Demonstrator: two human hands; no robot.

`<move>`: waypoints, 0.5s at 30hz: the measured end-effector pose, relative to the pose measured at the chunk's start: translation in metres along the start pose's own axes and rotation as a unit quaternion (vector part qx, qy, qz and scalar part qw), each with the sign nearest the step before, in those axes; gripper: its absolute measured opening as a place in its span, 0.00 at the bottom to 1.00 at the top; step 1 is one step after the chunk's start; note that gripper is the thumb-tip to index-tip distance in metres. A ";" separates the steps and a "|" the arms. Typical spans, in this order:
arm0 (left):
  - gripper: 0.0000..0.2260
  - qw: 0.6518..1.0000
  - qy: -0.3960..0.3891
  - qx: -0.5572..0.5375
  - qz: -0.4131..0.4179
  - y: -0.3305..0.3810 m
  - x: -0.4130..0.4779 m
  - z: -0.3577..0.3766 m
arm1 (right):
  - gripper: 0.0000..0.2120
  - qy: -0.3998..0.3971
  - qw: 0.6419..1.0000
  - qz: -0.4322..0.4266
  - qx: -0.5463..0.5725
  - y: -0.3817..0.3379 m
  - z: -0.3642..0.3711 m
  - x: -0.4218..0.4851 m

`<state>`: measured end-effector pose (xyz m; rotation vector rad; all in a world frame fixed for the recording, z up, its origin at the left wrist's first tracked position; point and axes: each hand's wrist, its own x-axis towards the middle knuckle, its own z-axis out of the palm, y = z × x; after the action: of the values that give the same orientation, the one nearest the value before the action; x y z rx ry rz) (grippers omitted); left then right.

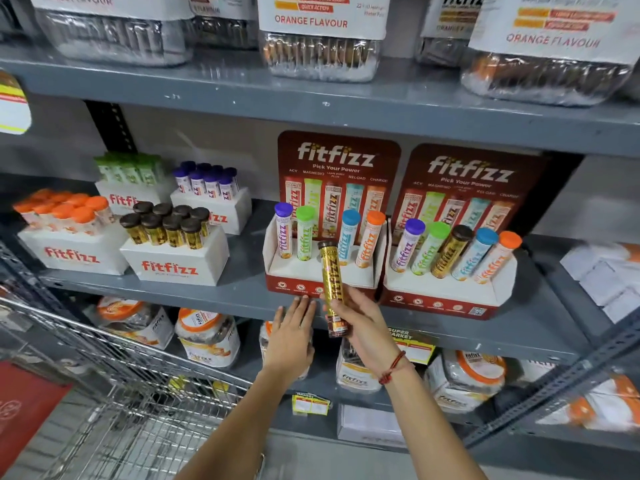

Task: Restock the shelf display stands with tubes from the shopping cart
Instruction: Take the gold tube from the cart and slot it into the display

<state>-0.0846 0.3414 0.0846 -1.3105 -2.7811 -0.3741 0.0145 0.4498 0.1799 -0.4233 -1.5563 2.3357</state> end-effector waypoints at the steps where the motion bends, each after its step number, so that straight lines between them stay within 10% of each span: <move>1: 0.33 1.000 0.002 0.000 0.001 0.000 0.000 0.000 | 0.15 -0.001 1.000 -0.007 -0.008 0.001 0.000 0.000; 15: 0.32 1.000 0.010 0.006 0.007 -0.001 0.000 0.001 | 0.16 -0.012 0.995 -0.051 -0.088 0.006 -0.008 0.016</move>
<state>-0.0855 0.3408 0.0833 -1.3176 -2.7522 -0.3678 0.0022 0.4609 0.1701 -0.3475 -1.7594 2.1435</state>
